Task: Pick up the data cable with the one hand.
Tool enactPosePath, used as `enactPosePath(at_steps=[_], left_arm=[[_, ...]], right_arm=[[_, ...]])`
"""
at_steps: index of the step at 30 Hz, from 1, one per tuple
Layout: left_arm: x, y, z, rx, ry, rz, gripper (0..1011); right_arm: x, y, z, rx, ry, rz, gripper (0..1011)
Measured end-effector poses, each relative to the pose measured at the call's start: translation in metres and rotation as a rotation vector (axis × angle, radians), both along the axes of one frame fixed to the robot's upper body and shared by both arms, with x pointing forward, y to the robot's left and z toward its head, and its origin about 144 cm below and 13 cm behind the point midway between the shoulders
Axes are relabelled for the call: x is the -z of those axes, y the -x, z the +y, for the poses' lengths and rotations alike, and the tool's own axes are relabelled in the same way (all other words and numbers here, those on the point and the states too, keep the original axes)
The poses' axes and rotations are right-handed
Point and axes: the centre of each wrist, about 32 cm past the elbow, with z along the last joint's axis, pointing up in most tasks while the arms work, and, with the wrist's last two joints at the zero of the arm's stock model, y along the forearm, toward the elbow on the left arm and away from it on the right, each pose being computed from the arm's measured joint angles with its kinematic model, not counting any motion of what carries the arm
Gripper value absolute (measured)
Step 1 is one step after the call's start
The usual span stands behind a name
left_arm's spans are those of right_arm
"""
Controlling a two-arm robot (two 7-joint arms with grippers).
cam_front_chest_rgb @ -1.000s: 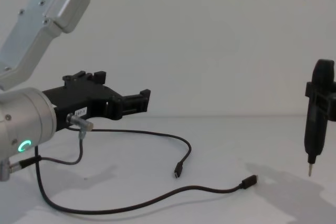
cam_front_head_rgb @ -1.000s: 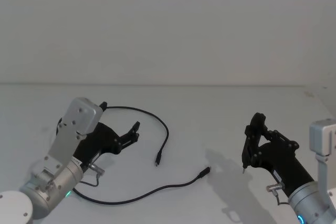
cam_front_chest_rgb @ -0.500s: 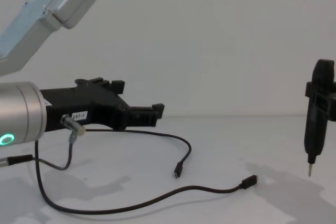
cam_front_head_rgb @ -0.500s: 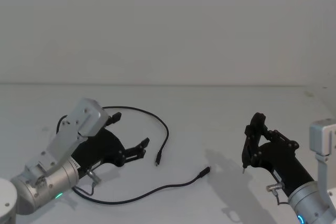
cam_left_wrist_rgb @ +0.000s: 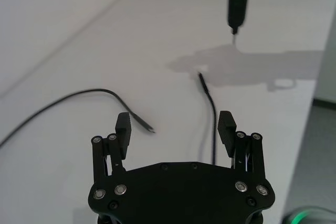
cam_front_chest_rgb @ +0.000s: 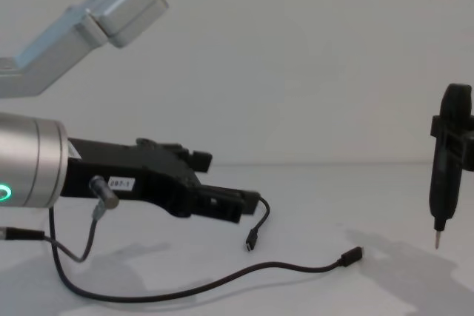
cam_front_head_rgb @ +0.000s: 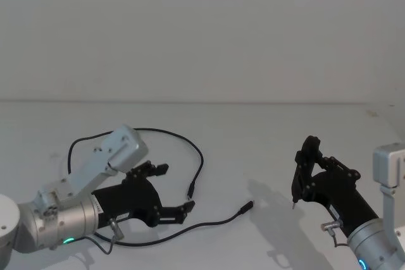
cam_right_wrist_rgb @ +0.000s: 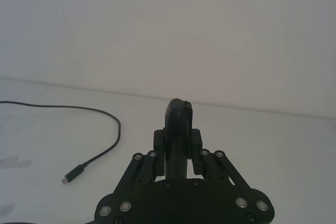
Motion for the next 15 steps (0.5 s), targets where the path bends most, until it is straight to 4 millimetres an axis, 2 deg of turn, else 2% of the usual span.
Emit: enactPosePath(at_steps=[15], left_arm=[[-0.002, -0.011, -0.013, 0.024, -0.072, 0.139, 1001]], right_arm=[[0.000, 0.000, 0.000, 0.000, 0.000, 0.000, 279]])
